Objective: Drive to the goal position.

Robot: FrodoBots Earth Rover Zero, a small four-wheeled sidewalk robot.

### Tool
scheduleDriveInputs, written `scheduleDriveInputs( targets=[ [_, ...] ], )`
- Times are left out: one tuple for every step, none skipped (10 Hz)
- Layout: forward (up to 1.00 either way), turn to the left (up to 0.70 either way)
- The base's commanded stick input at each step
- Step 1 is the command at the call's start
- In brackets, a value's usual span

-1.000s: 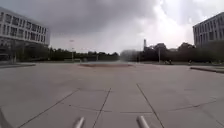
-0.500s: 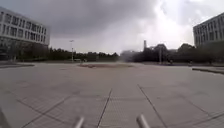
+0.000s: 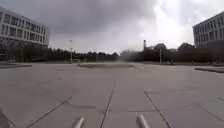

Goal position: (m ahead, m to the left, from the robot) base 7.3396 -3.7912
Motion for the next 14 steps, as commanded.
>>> scheduleDriveInputs(
  targets=[
    [0.70, 0.00],
    [0.70, 0.00],
    [0.70, 0.00],
    [0.70, 0.00],
    [0.70, 0.00],
    [0.70, 0.00],
    [0.70, 0.00],
    [0.70, 0.00],
    [0.70, 0.00],
    [0.70, 0.00],
    [0.70, 0.00],
    [0.70, 0.00],
    [0.70, 0.00],
    [0.70, 0.00]
  ],
)
